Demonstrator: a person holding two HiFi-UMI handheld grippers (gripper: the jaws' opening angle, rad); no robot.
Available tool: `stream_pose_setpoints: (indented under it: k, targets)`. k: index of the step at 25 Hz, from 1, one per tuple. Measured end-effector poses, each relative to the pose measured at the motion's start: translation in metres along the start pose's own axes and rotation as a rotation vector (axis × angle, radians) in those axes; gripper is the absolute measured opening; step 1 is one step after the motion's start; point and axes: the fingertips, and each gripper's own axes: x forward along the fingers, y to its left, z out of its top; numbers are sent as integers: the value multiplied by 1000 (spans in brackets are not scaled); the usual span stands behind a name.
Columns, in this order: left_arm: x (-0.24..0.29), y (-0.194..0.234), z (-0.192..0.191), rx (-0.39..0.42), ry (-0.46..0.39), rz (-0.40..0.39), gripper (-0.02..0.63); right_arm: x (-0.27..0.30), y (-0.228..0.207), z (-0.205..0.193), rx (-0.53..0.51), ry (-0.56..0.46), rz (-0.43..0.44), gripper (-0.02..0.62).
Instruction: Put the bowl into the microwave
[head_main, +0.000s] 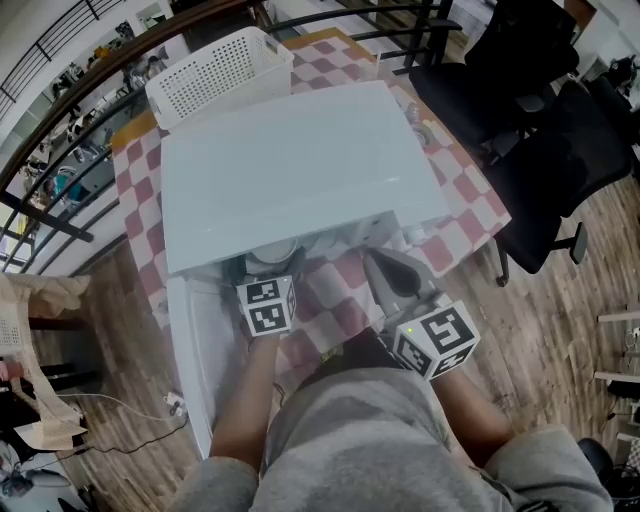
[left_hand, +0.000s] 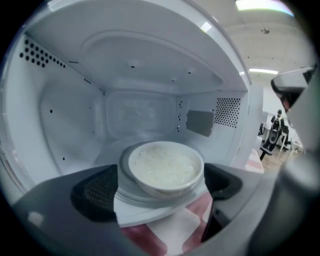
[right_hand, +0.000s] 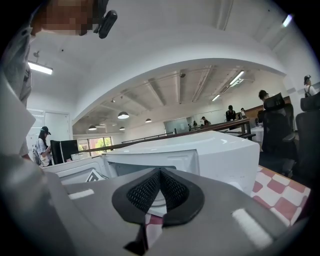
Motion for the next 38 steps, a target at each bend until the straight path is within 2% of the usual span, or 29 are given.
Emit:
stream_pose_setpoints:
  k: [4, 6, 11, 13, 16, 18, 21, 23, 25, 34, 38]
  targets:
    - [-31, 1, -1, -76, -24, 39, 528, -9, -4, 3, -7, -8, -25, -8]
    - [-53, -5, 2, -97, -53, 34, 528, -14, -4, 2, -11, -6, -30, -8]
    - [-108, -22, 22, -72, -162, 2, 517, -33, 0, 7, -23, -9, -34, -8]
    - [-127, -30, 34, -49, -224, -36, 490, -39, 1, 8, -9, -15, -38, -8]
    - [-155, -40, 49, -10, -308, -81, 421, -47, 3, 7, 3, -10, -39, -8]
    - [-171, -45, 55, 11, -352, -88, 350, -50, 6, 8, 0, -3, -37, -8]
    - [-189, -45, 64, 35, -424, -56, 175, -53, 7, 10, 9, -6, -34, -8]
    - [-195, -41, 64, 22, -432, -32, 67, -54, 8, 9, 12, -8, -33, -8]
    - [-200, -40, 64, 3, -428, -20, 12, -58, 7, 9, 10, -5, -32, -8]
    - [-224, -65, 52, 38, -408, -7, 11, -92, -6, -1, 18, -7, -40, -8]
    - [-244, -87, 46, 13, -413, 1, 11, -121, -7, -6, 17, -5, -30, -8]
